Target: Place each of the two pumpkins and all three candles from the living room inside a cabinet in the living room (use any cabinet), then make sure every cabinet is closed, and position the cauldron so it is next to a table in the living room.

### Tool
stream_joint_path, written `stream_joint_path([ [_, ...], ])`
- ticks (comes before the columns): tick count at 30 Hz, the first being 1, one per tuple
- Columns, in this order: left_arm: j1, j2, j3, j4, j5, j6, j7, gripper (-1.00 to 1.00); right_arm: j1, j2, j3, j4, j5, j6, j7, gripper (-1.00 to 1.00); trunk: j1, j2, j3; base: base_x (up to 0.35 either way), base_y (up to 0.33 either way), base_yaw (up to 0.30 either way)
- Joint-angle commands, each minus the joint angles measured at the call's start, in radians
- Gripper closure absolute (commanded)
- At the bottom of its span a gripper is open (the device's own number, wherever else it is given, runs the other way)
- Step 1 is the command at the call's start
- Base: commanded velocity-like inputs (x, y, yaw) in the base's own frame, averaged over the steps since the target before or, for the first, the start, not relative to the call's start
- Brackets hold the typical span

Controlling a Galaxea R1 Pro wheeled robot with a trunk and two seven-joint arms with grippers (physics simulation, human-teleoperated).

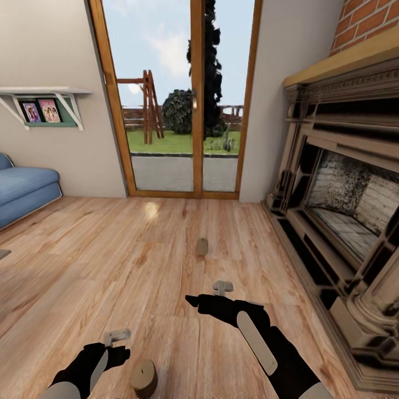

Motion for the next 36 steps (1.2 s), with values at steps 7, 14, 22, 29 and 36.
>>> stream_joint_path([
  [7,0.000,-0.001,-0.001,0.001,0.000,0.000,0.000,-1.00,0.000,0.000,0.000,-0.006,-0.001,0.005,0.019,-1.00,0.020,-0.035,-0.024,0.000,0.000,0.000],
  [14,0.000,-0.008,-0.004,0.004,0.000,0.003,-0.006,-1.00,0.000,-0.002,-0.005,0.005,0.002,0.005,0.177,-1.00,0.023,-0.037,-0.051,0.000,0.000,0.000],
  [22,0.000,-0.013,-0.005,0.005,0.000,0.008,-0.012,-1.00,0.000,-0.002,-0.006,0.011,0.006,0.004,0.202,-1.00,0.027,-0.038,-0.082,0.000,0.000,0.000],
  [29,0.000,-0.013,-0.006,0.005,-0.002,0.012,-0.053,-1.00,0.000,-0.002,-0.007,0.014,0.006,0.004,0.203,-1.00,0.030,-0.040,-0.109,0.000,0.000,0.000],
  [36,0.000,-0.015,-0.007,0.005,-0.008,0.010,-0.072,-1.00,0.000,-0.002,-0.007,0.016,0.008,0.004,0.200,-1.00,0.033,-0.042,-0.136,0.000,0.000,0.000],
])
